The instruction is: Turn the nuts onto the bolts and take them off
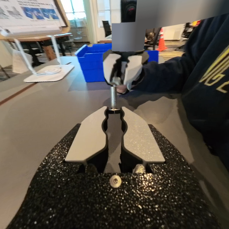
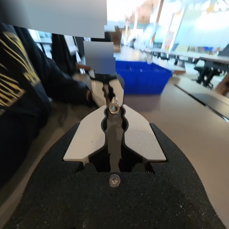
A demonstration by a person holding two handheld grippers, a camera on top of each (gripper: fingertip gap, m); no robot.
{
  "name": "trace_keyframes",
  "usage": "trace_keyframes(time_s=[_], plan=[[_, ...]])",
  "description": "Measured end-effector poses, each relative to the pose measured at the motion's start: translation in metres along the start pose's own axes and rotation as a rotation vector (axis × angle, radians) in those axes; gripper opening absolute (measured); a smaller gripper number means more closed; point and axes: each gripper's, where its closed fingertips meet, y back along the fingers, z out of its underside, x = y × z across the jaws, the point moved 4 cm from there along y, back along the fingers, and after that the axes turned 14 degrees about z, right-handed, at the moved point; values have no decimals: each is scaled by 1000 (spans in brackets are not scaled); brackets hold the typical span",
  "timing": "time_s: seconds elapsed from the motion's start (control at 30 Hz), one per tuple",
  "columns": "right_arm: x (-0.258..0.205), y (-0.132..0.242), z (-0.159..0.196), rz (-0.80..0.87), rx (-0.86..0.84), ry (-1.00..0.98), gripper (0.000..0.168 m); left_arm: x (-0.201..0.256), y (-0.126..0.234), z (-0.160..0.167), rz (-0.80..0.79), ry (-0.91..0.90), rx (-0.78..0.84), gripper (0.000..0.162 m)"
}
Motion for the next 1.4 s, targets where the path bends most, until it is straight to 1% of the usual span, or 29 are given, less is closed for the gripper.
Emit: trace_keyframes(time_s=[0.07,0.4,0.6,0.7,0.8,0.9,1.07,1.17,1.27,1.4], plan=[[-5,0,-4,-33,32,-28,19,4,-3,0,47,14,-4,17],[-19,-4,2,-130,-20,8,19,14,-12,6,118,-17,-77,17],[-21,-5,5,-124,-55,64,19,16,-12,5,133,-19,-72,17],[-22,-6,4,-127,-53,61,19,16,-12,5,135,-23,-72,17],[-18,-8,4,-86,-53,42,19,12,-10,4,98,-10,-59,17],[-12,-13,1,-4,-55,-42,19,5,-7,2,26,4,-29,17],[-2,-23,0,205,-92,-272,19,-6,-2,2,-121,24,-25,17],[-3,-24,1,302,-93,-313,19,-7,-3,3,-150,23,-40,17],[-4,-23,-1,318,-91,-290,19,-5,-3,2,-139,24,-29,17],[-5,-22,-2,295,-94,-287,19,-5,-3,1,-124,26,-24,17]])
